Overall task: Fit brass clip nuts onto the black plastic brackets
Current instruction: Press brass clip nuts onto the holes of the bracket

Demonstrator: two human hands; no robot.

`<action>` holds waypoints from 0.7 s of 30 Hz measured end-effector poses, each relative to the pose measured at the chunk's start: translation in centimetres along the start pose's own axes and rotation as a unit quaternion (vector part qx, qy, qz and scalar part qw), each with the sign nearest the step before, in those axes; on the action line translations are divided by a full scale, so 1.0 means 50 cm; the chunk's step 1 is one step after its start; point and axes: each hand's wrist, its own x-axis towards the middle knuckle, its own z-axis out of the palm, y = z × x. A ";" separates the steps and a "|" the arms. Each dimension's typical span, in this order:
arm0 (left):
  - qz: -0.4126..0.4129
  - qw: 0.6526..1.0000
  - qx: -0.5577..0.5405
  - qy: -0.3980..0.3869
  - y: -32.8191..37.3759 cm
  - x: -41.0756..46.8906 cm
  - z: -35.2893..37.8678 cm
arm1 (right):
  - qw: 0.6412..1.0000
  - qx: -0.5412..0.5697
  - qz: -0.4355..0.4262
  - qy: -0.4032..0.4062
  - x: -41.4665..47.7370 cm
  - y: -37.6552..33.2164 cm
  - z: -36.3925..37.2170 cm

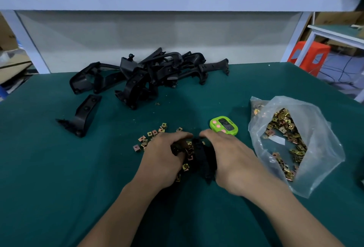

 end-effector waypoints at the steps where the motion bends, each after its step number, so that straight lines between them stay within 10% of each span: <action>1: 0.000 1.000 0.000 0.003 0.000 0.000 0.002 | 1.000 0.011 0.001 -0.001 0.001 0.004 0.003; 21: -0.069 0.978 -0.172 0.092 0.012 -0.005 -0.010 | 0.990 0.061 -0.011 0.127 -0.009 0.042 0.029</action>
